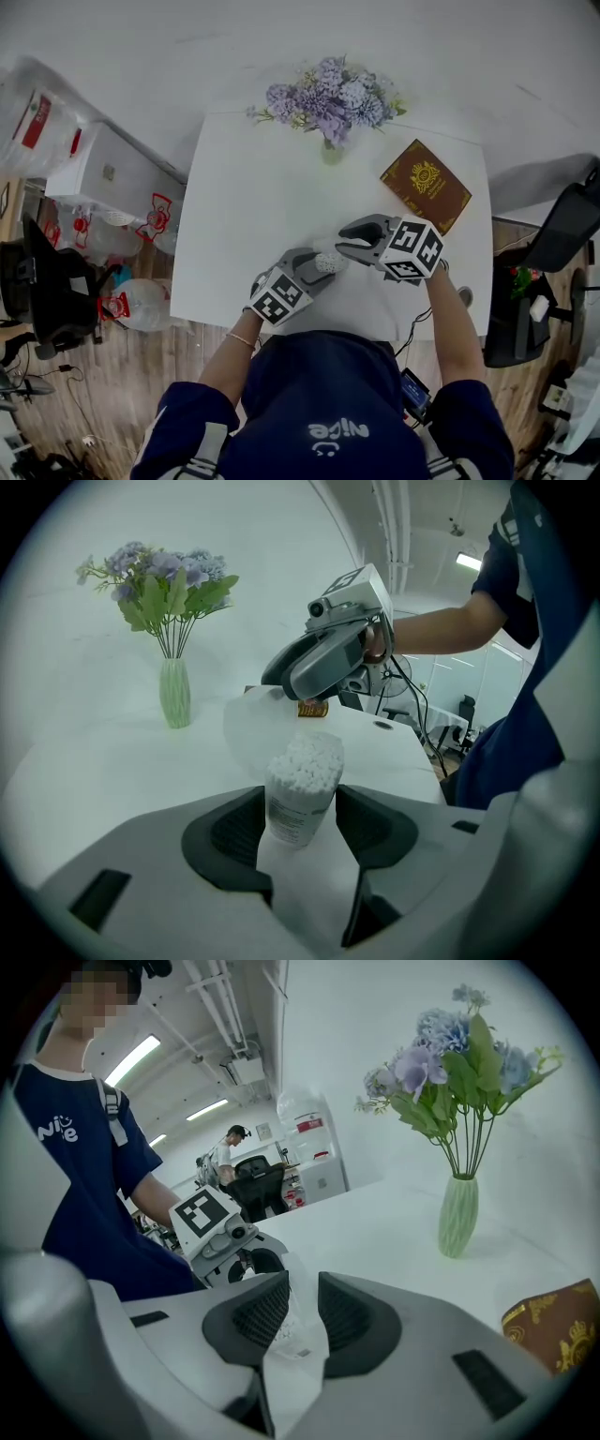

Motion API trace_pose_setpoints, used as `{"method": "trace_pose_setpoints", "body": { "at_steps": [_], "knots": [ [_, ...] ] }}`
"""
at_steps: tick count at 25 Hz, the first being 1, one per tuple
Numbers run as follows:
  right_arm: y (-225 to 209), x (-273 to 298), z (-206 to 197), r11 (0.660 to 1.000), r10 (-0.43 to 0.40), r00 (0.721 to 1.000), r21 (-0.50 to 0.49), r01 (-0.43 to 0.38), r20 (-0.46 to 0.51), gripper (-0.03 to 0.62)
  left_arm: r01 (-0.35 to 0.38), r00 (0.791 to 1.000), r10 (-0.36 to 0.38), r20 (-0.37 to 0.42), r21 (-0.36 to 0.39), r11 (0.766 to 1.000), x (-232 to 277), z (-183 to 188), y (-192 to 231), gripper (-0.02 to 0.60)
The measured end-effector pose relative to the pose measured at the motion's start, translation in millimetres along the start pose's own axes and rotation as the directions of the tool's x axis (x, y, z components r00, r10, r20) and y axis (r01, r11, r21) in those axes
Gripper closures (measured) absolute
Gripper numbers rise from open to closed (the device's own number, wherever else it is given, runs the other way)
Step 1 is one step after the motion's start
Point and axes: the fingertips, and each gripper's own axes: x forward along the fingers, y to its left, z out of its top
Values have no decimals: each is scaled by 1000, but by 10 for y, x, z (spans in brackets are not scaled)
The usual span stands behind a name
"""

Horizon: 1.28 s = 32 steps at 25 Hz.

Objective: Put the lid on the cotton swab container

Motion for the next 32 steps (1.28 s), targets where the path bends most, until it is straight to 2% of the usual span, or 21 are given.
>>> {"method": "trace_pose_setpoints", "body": {
  "at_steps": [6,13,22,24,26,28,32],
  "knots": [
    [51,-26,-11,1000,26,1000,-12,-26,-7,475,8,1000,-8,-8,5,1000,18,-10,6,328],
    [151,-48,-17,1000,-10,1000,-4,10,5,474,2,1000,-2,3,-12,1000,22,-21,25,328],
    [370,-38,-98,1000,5,1000,11,-5,18,476,-19,1000,19,10,-19,1000,32,-49,22,328],
    [392,-25,-108,1000,-8,1000,11,7,22,476,-23,1000,23,7,-13,1000,35,-57,27,330],
    [395,-12,-126,999,-38,999,8,38,24,515,-28,1000,28,2,-2,1000,34,-68,22,331],
    [404,-3,-133,998,-57,998,16,57,32,526,-30,1000,30,-1,3,1000,34,-75,18,331],
    [427,29,-167,996,-82,996,40,80,35,530,-30,1000,30,-2,-2,1000,37,-82,22,331]
  ]
}}
